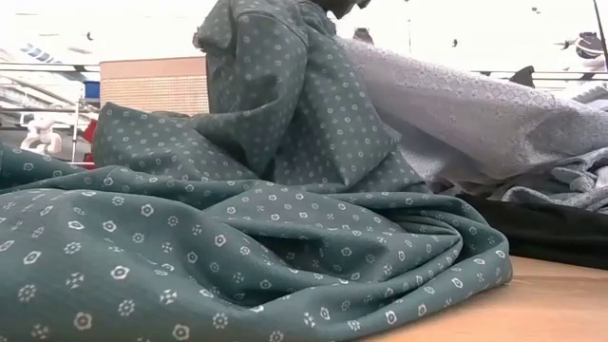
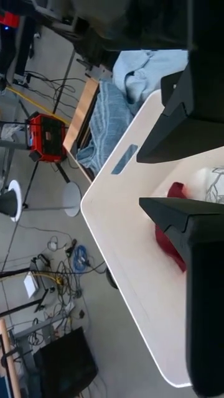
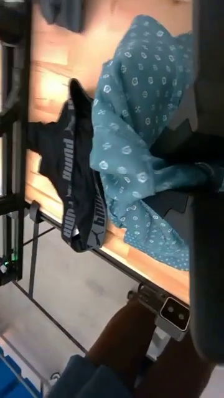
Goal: Sort clothes
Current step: Fold the green polo shirt, then put the light blue polo shirt into the white laundry organizer
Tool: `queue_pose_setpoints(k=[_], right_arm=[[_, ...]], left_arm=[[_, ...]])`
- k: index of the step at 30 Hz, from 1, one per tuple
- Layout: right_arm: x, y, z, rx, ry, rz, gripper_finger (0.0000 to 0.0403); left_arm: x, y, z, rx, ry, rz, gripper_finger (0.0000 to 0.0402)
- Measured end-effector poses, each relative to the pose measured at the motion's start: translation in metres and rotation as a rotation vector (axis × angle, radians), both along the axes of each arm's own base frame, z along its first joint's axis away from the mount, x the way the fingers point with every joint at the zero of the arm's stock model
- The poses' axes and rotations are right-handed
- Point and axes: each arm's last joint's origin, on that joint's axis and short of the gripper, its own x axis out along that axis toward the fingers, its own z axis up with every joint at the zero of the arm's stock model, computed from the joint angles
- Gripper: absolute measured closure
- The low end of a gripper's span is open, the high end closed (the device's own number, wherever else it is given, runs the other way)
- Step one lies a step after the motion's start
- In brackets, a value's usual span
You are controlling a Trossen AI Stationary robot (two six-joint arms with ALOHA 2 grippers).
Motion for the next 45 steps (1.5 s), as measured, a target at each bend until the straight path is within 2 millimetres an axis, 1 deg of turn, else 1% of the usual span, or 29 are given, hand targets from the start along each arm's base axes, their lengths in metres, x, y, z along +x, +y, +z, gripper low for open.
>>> queue_pose_setpoints(k=[3, 10, 12, 14, 17, 20, 24, 28, 31, 34, 36, 38, 42, 45], right_arm=[[0.0, 0.0, 0.003, -0.014, -0.007, 0.01, 0.0329], [-0.004, 0.0, 0.005, -0.004, 0.04, -0.004, 0.0236], [-0.007, -0.001, 0.007, 0.014, 0.064, -0.026, 0.0219], [-0.013, -0.001, 0.008, 0.029, 0.131, -0.063, 0.021], [-0.026, -0.001, 0.013, 0.035, 0.216, -0.087, 0.0208], [-0.048, 0.004, 0.03, -0.019, 0.248, -0.136, 0.0218], [-0.082, 0.015, 0.058, -0.132, 0.207, -0.206, 0.0236], [-0.109, 0.018, 0.087, -0.115, 0.124, -0.249, 0.0251], [-0.134, 0.018, 0.099, -0.104, 0.156, -0.337, 0.026], [-0.162, 0.016, 0.098, -0.155, 0.285, -0.476, 0.0266], [-0.178, 0.015, 0.093, -0.179, 0.368, -0.573, 0.0268], [-0.192, 0.014, 0.084, -0.158, 0.437, -0.66, 0.0267], [-0.217, 0.016, 0.059, -0.069, 0.554, -0.738, 0.026], [-0.236, 0.015, 0.037, -0.059, 0.593, -0.807, 0.0253]], left_arm=[[-0.001, 0.0, -0.001, 0.0, 0.014, -0.005, 0.0292], [-0.001, 0.0, -0.001, 0.006, 0.021, -0.008, 0.0292], [-0.001, 0.0, -0.001, 0.006, 0.021, -0.008, 0.0292], [-0.001, 0.0, -0.001, 0.006, 0.022, -0.008, 0.0292], [-0.001, 0.0, -0.001, 0.007, 0.023, -0.007, 0.0292], [-0.001, 0.0, -0.001, 0.005, 0.021, -0.006, 0.0292], [-0.001, 0.0, -0.001, 0.003, 0.02, -0.005, 0.0292], [-0.001, 0.0, -0.001, 0.002, 0.018, -0.004, 0.0292], [-0.001, 0.0, -0.001, 0.001, 0.017, -0.004, 0.0292], [-0.001, 0.0, -0.001, -0.005, 0.012, -0.001, 0.0292], [-0.001, 0.0, -0.001, -0.014, 0.004, 0.004, 0.0292], [-0.001, 0.0, -0.001, -0.016, 0.002, 0.006, 0.0292], [-0.001, 0.0, -0.001, -0.018, 0.0, 0.006, 0.0292], [0.0, 0.0, -0.001, -0.02, -0.007, 0.006, 0.0292]])
